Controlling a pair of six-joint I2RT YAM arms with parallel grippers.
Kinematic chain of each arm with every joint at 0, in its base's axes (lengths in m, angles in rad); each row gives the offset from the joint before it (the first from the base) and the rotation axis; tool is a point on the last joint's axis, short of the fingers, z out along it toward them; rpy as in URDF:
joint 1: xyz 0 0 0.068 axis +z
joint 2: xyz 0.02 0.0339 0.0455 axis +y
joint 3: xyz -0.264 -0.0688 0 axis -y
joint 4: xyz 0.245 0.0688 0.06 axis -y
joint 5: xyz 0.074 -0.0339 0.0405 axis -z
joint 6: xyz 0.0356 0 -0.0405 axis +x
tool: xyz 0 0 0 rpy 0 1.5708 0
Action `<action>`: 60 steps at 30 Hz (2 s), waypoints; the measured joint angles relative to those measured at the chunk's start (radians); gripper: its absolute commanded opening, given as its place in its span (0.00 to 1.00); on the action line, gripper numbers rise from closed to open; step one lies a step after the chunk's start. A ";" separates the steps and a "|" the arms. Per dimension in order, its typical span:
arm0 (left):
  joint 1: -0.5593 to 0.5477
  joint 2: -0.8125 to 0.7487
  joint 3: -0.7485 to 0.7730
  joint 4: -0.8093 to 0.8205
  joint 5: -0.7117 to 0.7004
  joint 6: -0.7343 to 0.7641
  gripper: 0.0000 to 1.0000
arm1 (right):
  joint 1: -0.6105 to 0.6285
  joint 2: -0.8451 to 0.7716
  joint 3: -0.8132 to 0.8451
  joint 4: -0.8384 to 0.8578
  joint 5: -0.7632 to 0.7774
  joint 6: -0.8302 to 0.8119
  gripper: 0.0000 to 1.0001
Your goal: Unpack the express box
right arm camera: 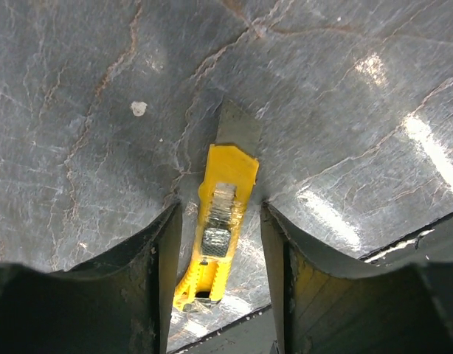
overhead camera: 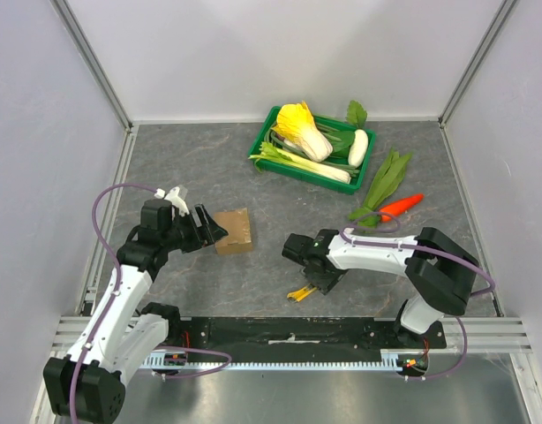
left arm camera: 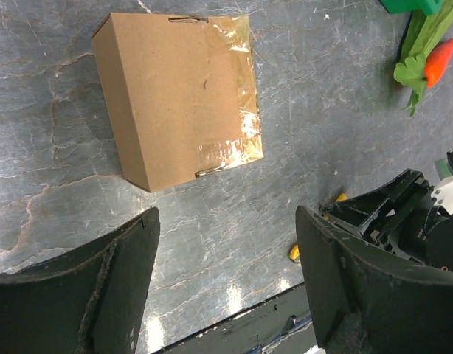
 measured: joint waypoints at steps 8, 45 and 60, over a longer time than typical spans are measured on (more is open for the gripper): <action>0.000 0.004 0.000 -0.003 -0.002 0.000 0.80 | -0.019 0.009 0.001 0.000 -0.008 -0.002 0.36; -0.007 0.208 0.004 0.146 0.275 -0.079 0.80 | -0.092 -0.071 0.171 0.437 0.038 -1.114 0.00; -0.163 0.405 0.162 0.289 0.346 -0.106 0.66 | -0.093 -0.119 0.202 0.566 -0.256 -1.358 0.00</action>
